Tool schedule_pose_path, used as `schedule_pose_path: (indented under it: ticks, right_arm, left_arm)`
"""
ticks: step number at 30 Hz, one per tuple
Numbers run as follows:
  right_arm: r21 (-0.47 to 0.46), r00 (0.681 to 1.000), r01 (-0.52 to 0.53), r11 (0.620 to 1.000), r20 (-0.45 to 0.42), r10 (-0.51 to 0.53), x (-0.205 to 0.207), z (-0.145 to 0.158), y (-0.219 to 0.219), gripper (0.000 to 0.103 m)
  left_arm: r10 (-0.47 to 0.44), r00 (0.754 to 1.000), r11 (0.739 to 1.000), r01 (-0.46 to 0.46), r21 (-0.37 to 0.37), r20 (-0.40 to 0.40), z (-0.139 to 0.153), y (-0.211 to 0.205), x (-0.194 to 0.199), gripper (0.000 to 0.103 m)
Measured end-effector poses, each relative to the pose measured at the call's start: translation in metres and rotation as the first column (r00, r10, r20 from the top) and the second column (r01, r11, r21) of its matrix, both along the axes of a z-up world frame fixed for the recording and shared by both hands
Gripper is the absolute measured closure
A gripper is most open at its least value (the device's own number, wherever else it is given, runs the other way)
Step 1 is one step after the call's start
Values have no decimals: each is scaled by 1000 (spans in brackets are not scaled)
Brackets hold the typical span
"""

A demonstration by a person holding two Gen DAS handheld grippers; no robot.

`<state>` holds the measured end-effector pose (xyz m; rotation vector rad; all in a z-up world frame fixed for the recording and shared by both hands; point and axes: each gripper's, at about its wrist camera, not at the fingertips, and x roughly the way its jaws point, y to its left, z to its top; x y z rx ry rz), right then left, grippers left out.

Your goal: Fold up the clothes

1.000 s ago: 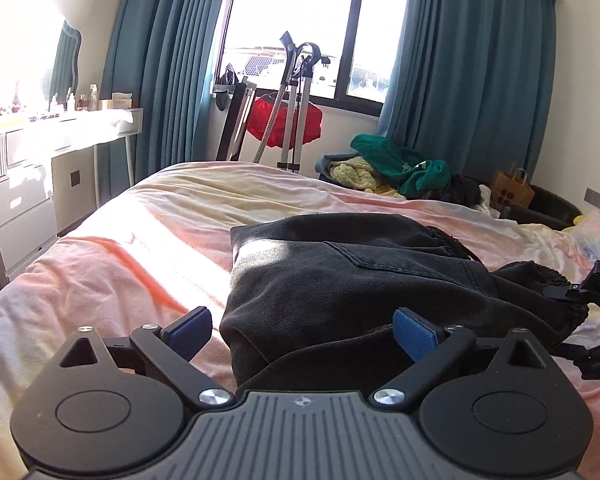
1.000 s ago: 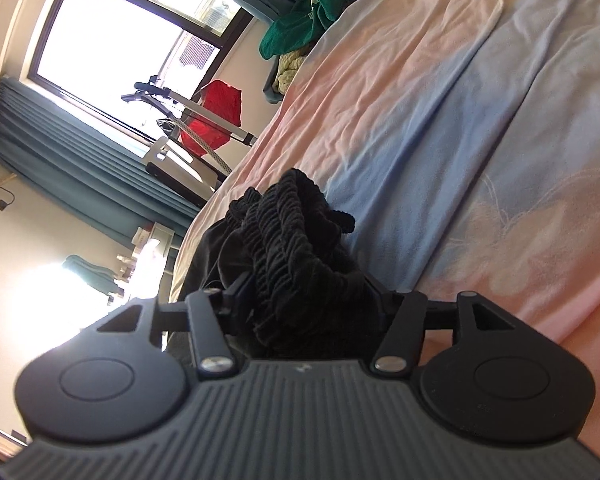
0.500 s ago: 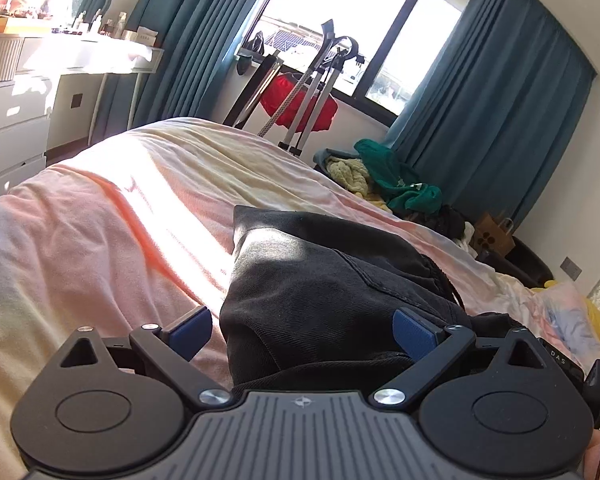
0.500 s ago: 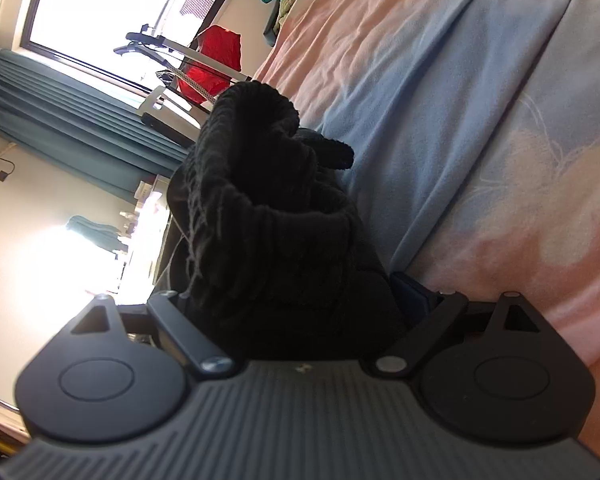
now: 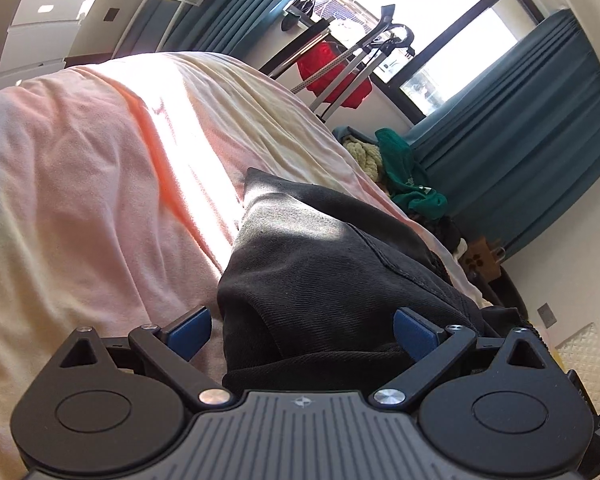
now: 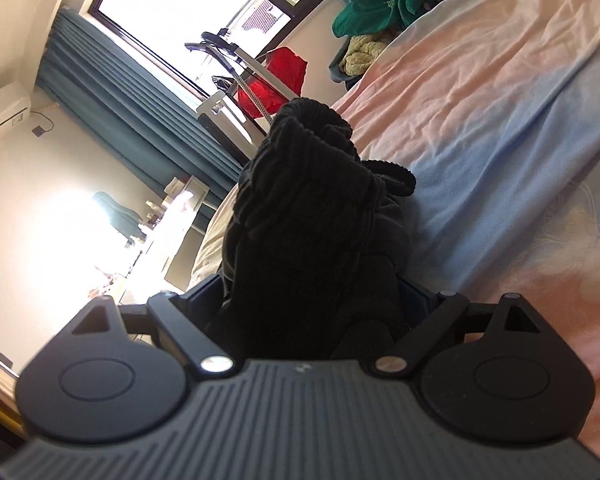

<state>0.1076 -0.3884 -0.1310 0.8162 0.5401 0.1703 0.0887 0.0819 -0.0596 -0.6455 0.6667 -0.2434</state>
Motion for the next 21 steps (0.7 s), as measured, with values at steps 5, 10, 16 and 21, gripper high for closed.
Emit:
schedule_pose_path:
  ticks: [5,10,16,21]
  right_arm:
    - [52,999,20,998,-43,-18,8,-17,-5,11]
    - [66,1000,8,998,-9,-8,9,-16,-2,10]
    - [82,999,-7,997,31,4,9,-15,2,10]
    - [97,997,42,994,-67,-36,19,-39,-5,28]
  left_arm:
    - [-12,1000,999,12,-33,-5,-6,-1,3,4]
    - [-10,1000,995,9,-95,-11,-9,5,4,4]
    - [1,999,993,-4,-116,-34,-14,8,11,1]
    - [-11,998,994,5,-107,-55,-19,6,18,0]
